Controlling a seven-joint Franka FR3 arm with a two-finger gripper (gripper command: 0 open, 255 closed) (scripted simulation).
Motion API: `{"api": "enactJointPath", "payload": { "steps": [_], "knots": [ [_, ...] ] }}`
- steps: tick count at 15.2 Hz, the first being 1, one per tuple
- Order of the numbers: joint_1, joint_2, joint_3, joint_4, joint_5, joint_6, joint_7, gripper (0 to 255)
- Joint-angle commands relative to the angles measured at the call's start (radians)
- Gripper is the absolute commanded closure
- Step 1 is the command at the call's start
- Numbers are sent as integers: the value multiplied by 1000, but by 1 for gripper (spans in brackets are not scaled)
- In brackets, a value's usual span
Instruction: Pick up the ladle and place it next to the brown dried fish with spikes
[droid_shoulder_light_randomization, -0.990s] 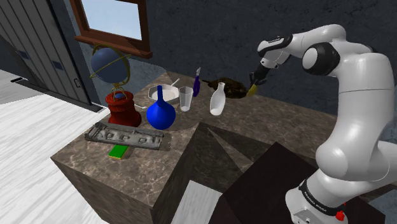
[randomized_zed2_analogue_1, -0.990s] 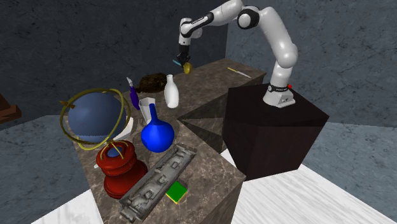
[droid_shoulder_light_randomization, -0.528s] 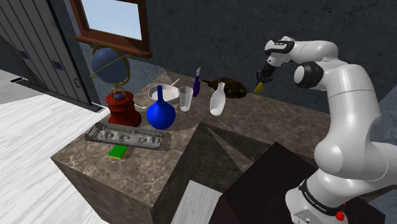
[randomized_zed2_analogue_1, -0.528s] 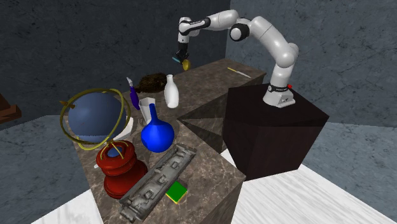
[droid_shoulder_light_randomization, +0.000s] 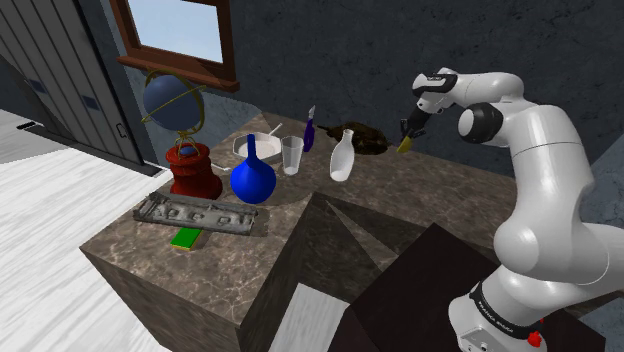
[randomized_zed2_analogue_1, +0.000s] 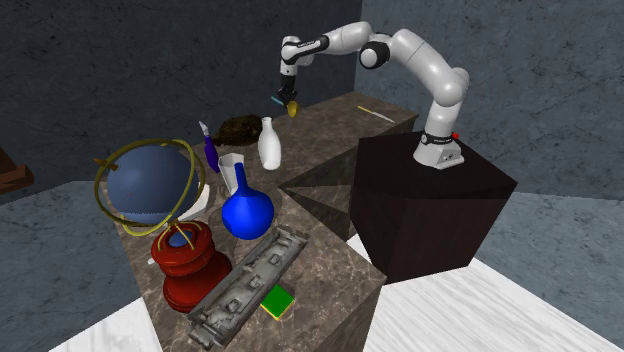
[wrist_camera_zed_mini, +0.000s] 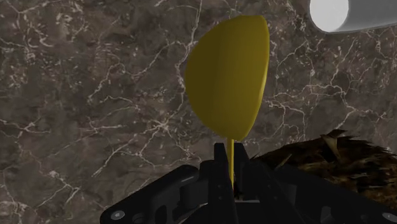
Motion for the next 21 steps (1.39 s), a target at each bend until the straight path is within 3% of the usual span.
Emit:
{"api": "enactJointPath", "payload": {
  "steps": [1, 21],
  "knots": [
    [0, 18, 1, 3, 1, 15, -4, 255],
    [-5, 207, 14, 78, 12, 127, -31, 255]
  ]
}}
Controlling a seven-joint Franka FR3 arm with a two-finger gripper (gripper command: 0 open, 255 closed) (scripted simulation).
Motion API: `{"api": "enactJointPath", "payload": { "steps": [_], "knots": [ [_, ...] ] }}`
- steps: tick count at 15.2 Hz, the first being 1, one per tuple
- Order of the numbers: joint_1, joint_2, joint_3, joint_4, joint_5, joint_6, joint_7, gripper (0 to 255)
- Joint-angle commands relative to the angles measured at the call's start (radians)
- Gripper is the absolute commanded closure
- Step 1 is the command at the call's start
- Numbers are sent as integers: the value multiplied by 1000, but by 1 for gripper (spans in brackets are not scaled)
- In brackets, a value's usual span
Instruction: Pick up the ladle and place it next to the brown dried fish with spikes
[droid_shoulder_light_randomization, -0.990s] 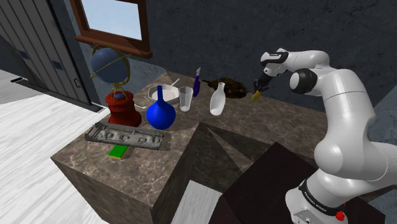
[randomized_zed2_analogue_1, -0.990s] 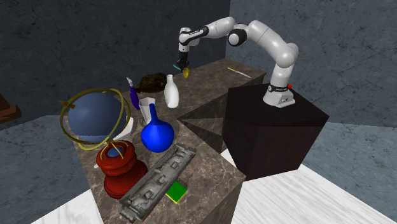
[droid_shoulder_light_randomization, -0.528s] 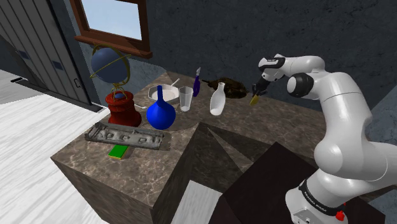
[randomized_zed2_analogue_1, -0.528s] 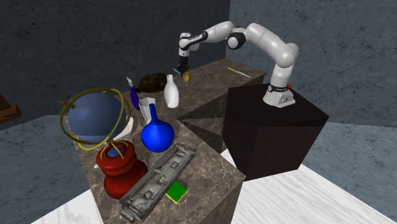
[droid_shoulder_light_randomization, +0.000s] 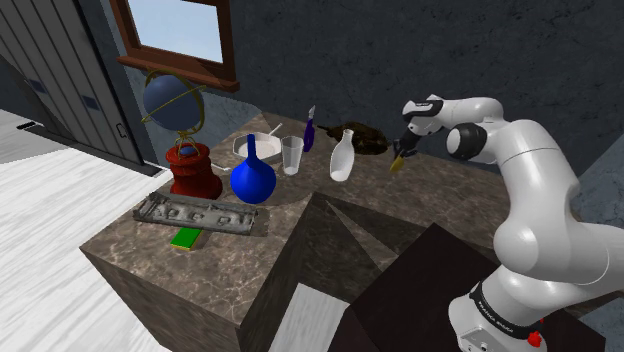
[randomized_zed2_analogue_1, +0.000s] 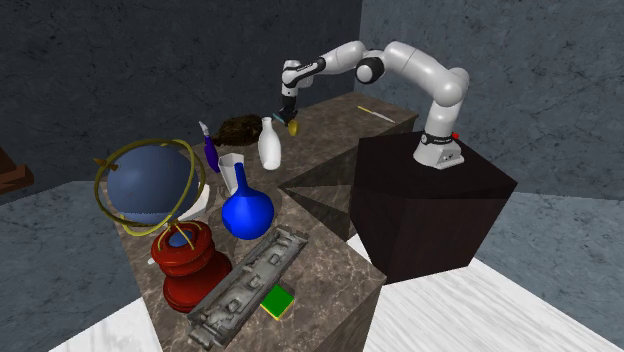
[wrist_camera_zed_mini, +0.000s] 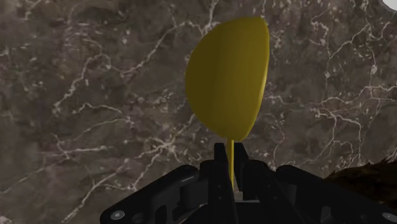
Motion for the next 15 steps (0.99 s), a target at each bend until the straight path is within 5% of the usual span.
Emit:
{"api": "enactJointPath", "payload": {
  "steps": [1, 9, 15],
  "knots": [
    [-1, 27, 1, 23, 0, 4, 0, 255],
    [-8, 156, 7, 152, -3, 6, 4, 255],
    [-8, 156, 7, 153, -3, 6, 4, 255]
  ]
}}
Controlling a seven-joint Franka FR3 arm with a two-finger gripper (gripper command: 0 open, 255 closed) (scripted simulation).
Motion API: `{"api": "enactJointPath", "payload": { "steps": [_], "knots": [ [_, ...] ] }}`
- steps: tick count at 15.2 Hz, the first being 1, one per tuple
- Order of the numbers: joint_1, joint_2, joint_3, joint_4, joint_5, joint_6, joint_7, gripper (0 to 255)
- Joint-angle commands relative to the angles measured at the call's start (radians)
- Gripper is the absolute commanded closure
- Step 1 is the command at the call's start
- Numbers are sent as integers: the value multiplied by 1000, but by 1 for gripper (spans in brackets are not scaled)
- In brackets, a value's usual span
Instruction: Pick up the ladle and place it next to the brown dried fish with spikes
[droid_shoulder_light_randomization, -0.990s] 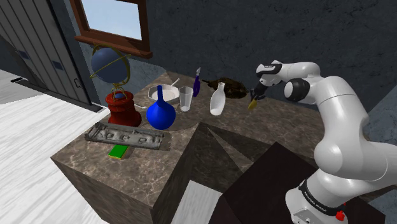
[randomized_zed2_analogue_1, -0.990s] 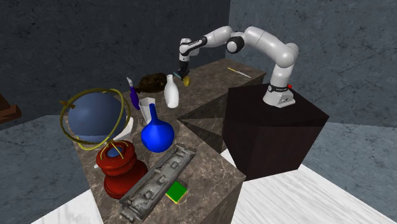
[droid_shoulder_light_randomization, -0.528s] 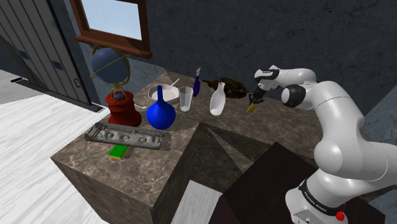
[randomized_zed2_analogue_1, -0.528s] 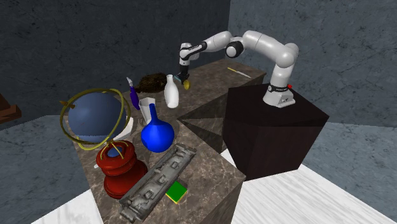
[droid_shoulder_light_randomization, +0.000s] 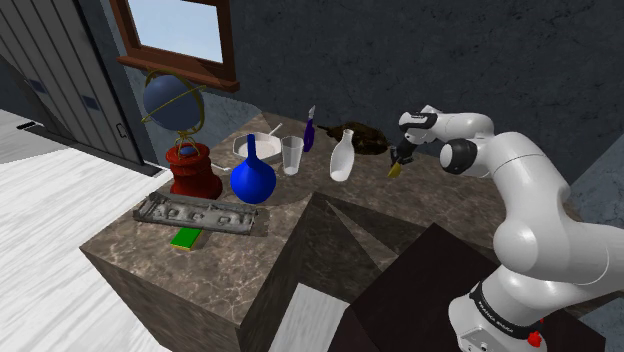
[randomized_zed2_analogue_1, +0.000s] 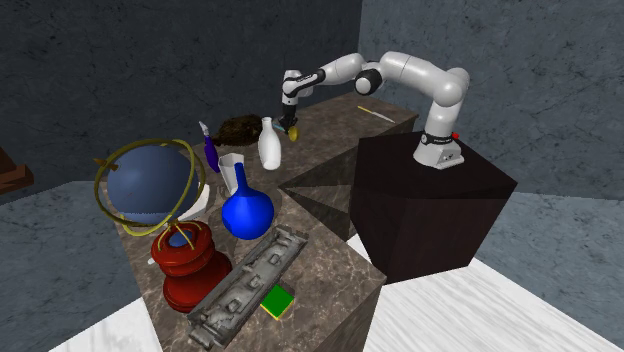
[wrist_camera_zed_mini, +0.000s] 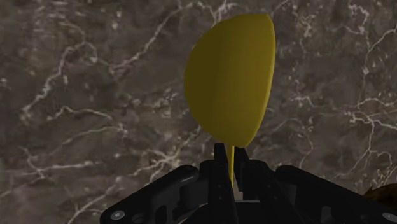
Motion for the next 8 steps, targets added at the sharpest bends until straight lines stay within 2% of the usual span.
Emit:
{"api": "enactJointPath", "payload": {
  "steps": [1, 2, 3, 8],
  "knots": [
    [0, 3, 0, -1, 0, -1, 0, 255],
    [0, 3, 0, -1, 0, -1, 0, 255],
    [1, 1, 0, -4, 0, -1, 0, 0],
    [0, 3, 0, -1, 0, -1, 0, 0]
  ]
}}
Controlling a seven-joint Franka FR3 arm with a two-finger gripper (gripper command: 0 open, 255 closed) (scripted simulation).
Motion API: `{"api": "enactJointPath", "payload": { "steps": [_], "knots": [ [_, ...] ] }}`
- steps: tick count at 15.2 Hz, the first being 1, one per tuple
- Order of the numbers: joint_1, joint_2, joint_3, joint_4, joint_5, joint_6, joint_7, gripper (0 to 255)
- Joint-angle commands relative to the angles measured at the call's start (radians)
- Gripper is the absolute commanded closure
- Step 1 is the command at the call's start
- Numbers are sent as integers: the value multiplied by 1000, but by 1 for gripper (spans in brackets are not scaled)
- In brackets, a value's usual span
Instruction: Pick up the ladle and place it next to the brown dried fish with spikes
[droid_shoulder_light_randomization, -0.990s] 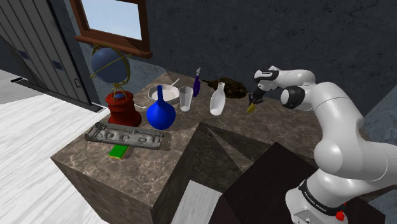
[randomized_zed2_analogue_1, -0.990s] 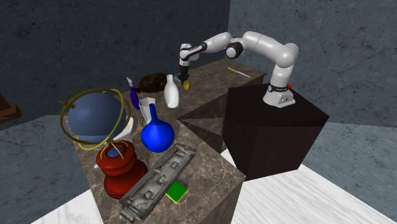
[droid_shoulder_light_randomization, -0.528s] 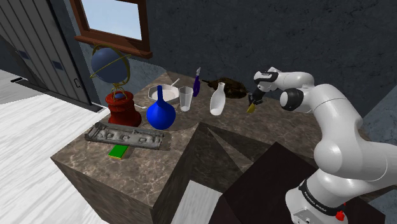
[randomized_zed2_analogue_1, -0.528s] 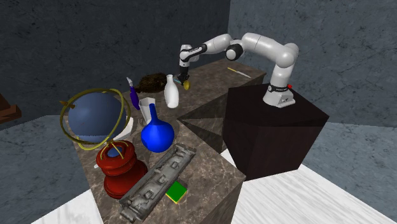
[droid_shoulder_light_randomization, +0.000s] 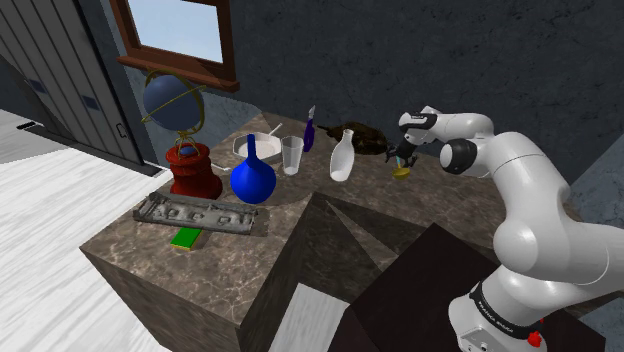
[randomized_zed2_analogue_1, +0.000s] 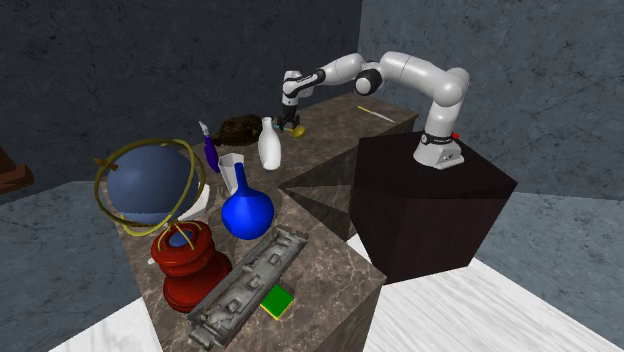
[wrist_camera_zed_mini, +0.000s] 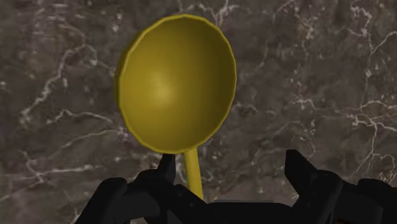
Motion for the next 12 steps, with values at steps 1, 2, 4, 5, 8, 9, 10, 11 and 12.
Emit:
{"api": "enactJointPath", "payload": {
  "steps": [1, 2, 4, 5, 8, 9, 10, 11, 12],
  "knots": [
    [-2, -40, -2, -41, 2, 0, -6, 0],
    [-4, -77, -4, -76, 2, -4, -10, 0],
    [-9, -133, -8, -119, 3, -18, -15, 0],
    [-9, -133, -8, -119, 2, -18, -15, 0],
    [-9, -133, -8, -119, 2, -18, -15, 0],
    [-9, -133, -8, -119, 2, -18, -15, 0],
    [-9, -133, -8, -119, 2, -18, -15, 0],
    [-9, -133, -8, -119, 2, -18, -15, 0],
    [-9, -133, -8, -119, 2, -18, -15, 0]
  ]
}}
